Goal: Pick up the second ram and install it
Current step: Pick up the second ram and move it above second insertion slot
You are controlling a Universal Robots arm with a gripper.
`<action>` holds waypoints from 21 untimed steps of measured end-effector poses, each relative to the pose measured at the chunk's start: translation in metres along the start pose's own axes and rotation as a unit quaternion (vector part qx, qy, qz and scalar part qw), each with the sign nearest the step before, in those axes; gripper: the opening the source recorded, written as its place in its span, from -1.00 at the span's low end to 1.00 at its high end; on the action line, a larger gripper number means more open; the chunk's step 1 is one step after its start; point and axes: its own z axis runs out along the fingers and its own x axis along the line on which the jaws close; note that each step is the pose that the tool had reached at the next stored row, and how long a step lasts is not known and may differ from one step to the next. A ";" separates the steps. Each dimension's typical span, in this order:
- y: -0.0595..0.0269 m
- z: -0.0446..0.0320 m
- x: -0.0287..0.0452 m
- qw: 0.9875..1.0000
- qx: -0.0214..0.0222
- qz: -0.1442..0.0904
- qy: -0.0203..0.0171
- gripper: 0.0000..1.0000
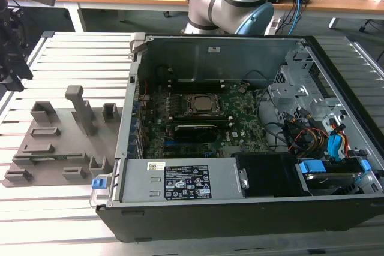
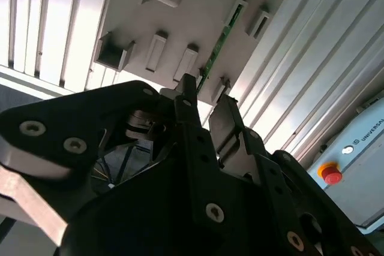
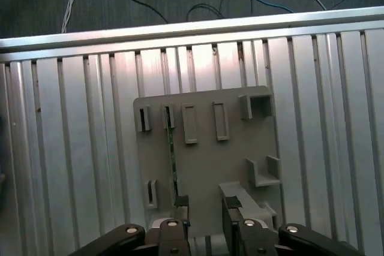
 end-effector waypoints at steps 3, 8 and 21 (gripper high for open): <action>0.0000 0.0001 0.0000 1.000 0.000 0.000 0.000 -0.28; -0.0009 0.0059 0.0068 1.000 0.000 0.000 0.000 -0.28; -0.0057 0.0284 0.0082 1.000 0.000 -0.001 0.001 -0.28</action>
